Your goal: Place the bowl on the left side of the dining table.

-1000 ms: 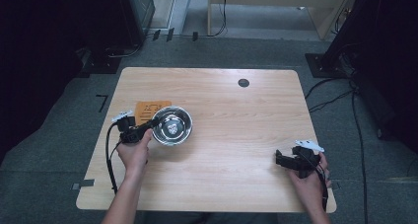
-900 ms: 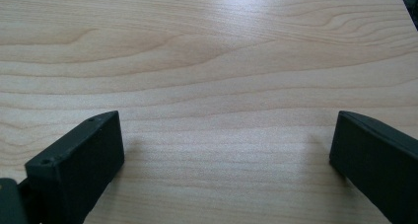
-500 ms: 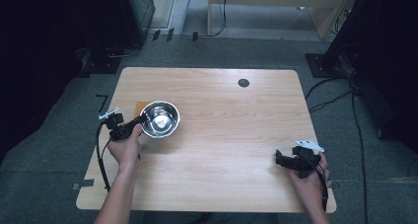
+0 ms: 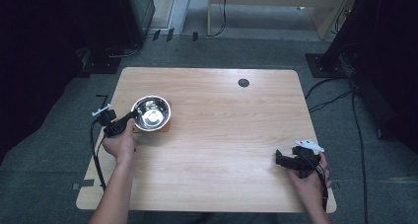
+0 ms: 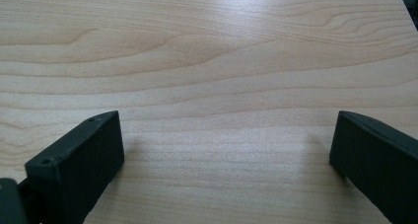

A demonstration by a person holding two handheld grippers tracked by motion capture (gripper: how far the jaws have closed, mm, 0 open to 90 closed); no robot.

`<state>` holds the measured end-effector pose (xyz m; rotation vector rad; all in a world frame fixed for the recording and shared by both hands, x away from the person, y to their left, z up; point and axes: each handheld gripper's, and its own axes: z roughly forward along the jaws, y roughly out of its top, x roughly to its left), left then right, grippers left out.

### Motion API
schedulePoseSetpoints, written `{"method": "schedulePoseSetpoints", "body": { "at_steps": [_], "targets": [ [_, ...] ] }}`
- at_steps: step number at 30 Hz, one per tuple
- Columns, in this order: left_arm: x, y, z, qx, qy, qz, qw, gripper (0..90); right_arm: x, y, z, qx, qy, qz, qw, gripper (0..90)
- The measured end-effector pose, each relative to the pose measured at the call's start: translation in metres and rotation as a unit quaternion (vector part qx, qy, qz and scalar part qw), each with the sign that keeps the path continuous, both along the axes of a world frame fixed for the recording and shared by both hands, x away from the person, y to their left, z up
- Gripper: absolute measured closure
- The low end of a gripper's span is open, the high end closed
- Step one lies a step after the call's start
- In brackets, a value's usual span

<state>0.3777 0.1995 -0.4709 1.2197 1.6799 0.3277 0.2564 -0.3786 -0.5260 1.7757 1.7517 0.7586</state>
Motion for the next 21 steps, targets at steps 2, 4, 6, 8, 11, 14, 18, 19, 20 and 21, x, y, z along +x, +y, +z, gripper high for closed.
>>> {"method": "schedulePoseSetpoints", "body": {
  "at_steps": [2, 4, 6, 8, 11, 14, 18, 19, 20, 21],
  "targets": [
    [0.003, 0.001, 0.000, 0.002, 0.001, 0.006, 1.0000, 84.7, 0.000, 0.000, 0.000, 0.000, 0.000, 0.000, 1.0000, 0.0],
    [0.006, 0.002, -0.001, -0.005, 0.002, 0.013, 0.9999, 84.7, 0.000, 0.000, 0.000, 0.000, 0.000, 0.000, 1.0000, 0.0],
    [0.008, 0.003, -0.001, -0.004, 0.002, 0.021, 0.9998, 84.7, 0.000, 0.000, 0.000, 0.000, 0.000, 0.000, 1.0000, 0.0],
    [0.010, 0.005, -0.003, -0.011, 0.003, 0.030, 0.9995, 84.7, 0.000, 0.000, 0.000, 0.000, 0.000, 0.000, 1.0000, 0.0],
    [0.015, 0.007, -0.008, -0.022, 0.017, 0.035, 0.9990, 84.7, 0.000, 0.000, 0.000, 0.000, 0.000, 0.000, 1.0000, 0.0],
    [0.018, 0.007, -0.013, -0.025, 0.027, 0.038, 0.9986, 84.7, 0.000, 0.000, 0.000, 0.000, 0.000, 0.000, 1.0000, 0.0],
    [0.023, 0.005, -0.018, -0.035, 0.037, 0.040, 0.9979, 84.7, 0.000, 0.000, 0.000, 0.000, 0.000, 0.000, 1.0000, 0.0],
    [0.024, 0.004, -0.019, -0.035, 0.037, 0.040, 0.9979, 84.6, 0.000, 0.000, 0.000, 0.000, 0.000, 0.000, 1.0000, 0.0],
    [0.024, 0.003, -0.020, -0.034, 0.039, 0.042, 0.9978, 84.7, 0.000, 0.000, 0.000, 0.000, 0.000, 0.000, 1.0000, 0.0],
    [0.025, 0.003, -0.022, -0.030, 0.042, 0.043, 0.9977, 84.7, 0.000, 0.000, 0.000, 0.000, 0.000, 0.000, 1.0000, 0.0]
  ]
}}
